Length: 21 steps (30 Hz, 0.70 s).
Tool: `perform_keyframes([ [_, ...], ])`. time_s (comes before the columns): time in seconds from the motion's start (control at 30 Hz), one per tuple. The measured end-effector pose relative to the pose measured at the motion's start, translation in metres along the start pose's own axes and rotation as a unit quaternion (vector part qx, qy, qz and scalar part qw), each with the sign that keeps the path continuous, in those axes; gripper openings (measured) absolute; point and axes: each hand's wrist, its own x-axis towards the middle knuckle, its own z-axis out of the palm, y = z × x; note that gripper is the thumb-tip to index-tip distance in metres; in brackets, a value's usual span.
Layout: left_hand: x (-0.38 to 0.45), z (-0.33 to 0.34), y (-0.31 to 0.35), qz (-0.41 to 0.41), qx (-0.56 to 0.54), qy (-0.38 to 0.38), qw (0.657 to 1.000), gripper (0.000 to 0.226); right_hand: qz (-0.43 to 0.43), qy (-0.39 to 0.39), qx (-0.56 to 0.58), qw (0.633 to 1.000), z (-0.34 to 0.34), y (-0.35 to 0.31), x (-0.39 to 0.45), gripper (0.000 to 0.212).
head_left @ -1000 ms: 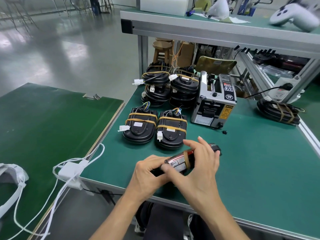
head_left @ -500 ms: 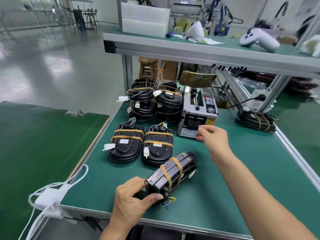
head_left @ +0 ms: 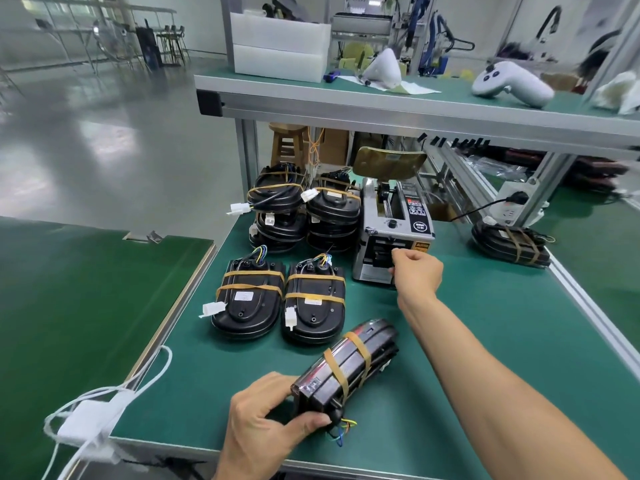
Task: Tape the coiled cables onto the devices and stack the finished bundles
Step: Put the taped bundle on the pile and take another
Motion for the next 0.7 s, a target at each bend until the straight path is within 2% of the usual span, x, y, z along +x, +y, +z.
perform_keyframes([
  [0.07, 0.001, 0.000, 0.000, 0.004, -0.001, 0.001, 1.000, 0.041, 0.011, 0.014, 0.009, 1.000, 0.003, -0.002, 0.001, 0.029],
  [0.5, 0.002, 0.000, 0.004, 0.012, -0.005, -0.005, 1.000, 0.036, 0.115, 0.056, 0.110, 0.986, 0.019, -0.012, 0.004, 0.016],
  [0.7, 0.001, 0.000, 0.002, 0.008, 0.003, -0.007, 1.000, 0.035, 0.123, 0.068, 0.093, 0.986, 0.022, -0.011, 0.010, 0.023],
])
